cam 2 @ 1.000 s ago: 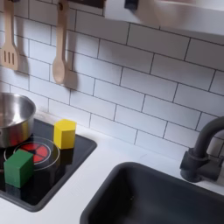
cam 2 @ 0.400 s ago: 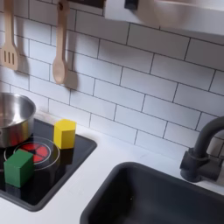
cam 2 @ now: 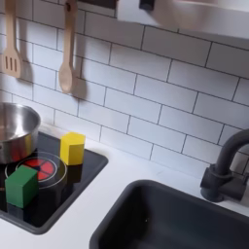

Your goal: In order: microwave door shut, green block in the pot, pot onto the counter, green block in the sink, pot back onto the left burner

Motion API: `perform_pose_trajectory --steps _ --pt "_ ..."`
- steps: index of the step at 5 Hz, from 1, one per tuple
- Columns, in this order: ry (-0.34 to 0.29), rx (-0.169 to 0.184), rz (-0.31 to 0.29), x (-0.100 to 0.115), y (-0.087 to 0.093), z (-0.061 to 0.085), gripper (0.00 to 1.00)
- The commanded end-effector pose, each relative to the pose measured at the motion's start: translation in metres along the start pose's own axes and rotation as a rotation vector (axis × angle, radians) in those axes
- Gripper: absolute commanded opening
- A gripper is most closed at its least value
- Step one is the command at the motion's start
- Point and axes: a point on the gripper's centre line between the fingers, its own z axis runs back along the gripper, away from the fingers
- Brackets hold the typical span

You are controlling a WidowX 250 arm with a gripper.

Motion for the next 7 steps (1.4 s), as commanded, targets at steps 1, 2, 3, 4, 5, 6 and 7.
perform_pose_trajectory --steps 1,2,3,4,5,6,7 --pt "0.024 -0.006 -0.004 -0.014 -0.003 0.010 0.00" --pt "0.053 -0.015 -0.025 -0.028 -0.007 0.015 0.00" --pt "0.107 -0.046 -0.028 -0.048 -0.019 0.025 0.00" --pt "0.124 -0.055 -0.031 -0.059 -0.024 0.049 0.00" --pt "0.187 -0.085 -0.047 -0.079 -0.032 0.064 0.00" --pt "0.264 -0.121 -0.049 -0.104 -0.041 0.073 1.00" --pt "0.313 -0.129 -0.056 -0.122 -0.045 0.083 1.00"
